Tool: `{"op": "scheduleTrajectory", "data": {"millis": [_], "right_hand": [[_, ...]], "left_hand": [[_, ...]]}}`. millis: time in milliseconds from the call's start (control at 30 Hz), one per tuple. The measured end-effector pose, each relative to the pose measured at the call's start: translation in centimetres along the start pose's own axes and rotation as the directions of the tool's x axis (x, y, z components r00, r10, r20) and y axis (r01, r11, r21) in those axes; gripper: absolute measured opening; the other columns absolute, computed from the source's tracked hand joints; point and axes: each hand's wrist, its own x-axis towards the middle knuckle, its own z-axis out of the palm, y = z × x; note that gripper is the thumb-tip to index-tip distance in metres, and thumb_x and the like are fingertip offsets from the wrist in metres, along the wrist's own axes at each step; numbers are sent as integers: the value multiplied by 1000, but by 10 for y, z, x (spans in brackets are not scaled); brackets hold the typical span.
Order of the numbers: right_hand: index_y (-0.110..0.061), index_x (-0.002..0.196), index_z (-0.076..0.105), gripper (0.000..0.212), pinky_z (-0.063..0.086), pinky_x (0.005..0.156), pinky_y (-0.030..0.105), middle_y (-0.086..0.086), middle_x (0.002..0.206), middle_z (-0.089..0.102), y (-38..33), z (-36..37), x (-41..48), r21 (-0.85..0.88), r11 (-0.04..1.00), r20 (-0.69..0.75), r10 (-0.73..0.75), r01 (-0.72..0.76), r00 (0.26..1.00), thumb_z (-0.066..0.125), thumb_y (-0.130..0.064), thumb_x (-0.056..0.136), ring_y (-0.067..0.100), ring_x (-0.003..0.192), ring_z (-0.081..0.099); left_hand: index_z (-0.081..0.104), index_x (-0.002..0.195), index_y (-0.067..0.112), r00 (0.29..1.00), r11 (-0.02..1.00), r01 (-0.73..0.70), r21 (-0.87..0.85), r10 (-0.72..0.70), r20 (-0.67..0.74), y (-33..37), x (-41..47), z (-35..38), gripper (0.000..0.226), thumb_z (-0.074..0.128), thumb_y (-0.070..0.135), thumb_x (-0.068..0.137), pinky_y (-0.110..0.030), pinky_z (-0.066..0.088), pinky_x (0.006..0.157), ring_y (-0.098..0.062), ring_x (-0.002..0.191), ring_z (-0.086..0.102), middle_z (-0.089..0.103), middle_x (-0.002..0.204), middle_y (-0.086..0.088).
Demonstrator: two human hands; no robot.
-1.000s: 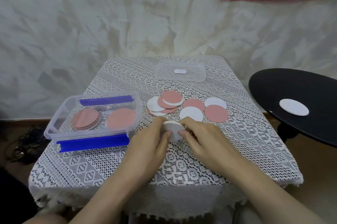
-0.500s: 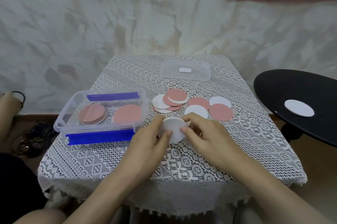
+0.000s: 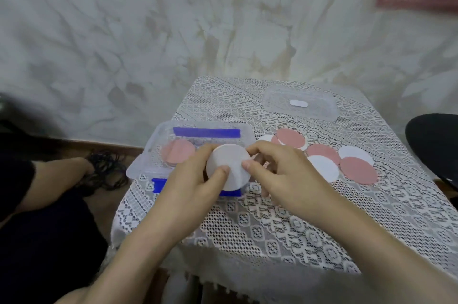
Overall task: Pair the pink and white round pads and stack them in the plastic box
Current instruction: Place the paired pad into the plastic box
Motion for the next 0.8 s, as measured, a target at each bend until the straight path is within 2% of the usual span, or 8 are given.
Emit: {"op": "scheduleTrajectory", "data": {"millis": [167,233,333,467,567,633,700,800], "right_hand": [[-26,101,67,4,41,43,22,1,77,71,-24,18,31,157,985,98,51,-66,994,63,-25,99,10,48,58],[-23,99,66,3,41,38,24,2,74,72,-31,25,44,181,979,120,69,-90,990,63,-25,99,15,48,57],[-18,98,65,5,39,37,22,0,69,71,-35,37,66,186,977,129,84,-108,988,62,-22,99,15,48,55],[-18,98,65,5,37,39,21,1,68,71,-34,53,94,154,981,159,95,-120,983,61,-22,100,13,44,52],[-21,95,66,7,40,58,27,-5,66,72,-31,63,113,-23,997,159,71,-69,985,63,-25,98,3,49,53],[-21,94,66,7,38,63,28,-6,67,72,-29,72,122,-134,990,186,66,-42,980,63,-27,97,-3,52,55],[-24,100,67,9,40,67,28,-7,77,72,-28,79,128,-268,963,214,86,-26,973,63,-31,97,5,69,62],[-27,124,61,28,44,77,33,-2,101,70,-28,87,129,-501,865,196,74,35,978,58,-34,97,23,97,63]], "left_hand": [[60,116,44,996,997,68,-46,-70,-54,-17,0,-35,28,56,45,89,-45,56,86,-11,100,67,69,109,15],[62,114,43,990,995,87,-49,-92,-108,-24,1,-49,26,61,48,88,-39,55,78,-7,87,67,70,102,16],[64,106,44,966,993,108,52,-92,-243,-34,2,-68,18,69,40,89,-29,42,62,-3,57,49,64,87,21],[65,108,42,935,969,163,185,-92,-343,-46,2,-84,21,70,36,88,-33,43,64,-5,56,50,63,92,19],[60,123,44,936,935,234,267,-142,-321,-54,0,-89,35,63,50,89,-38,52,76,-3,67,57,56,112,22],[52,136,43,941,928,271,256,-199,-275,-56,-1,-89,45,55,55,92,-37,53,79,1,72,62,51,126,21],[46,143,43,941,925,294,241,-235,-243,-56,-1,-88,52,51,56,93,-34,52,80,9,76,62,48,132,20],[44,145,44,942,925,292,243,-233,-243,-54,-1,-88,55,47,60,92,-38,54,85,4,77,64,48,131,23]]}}
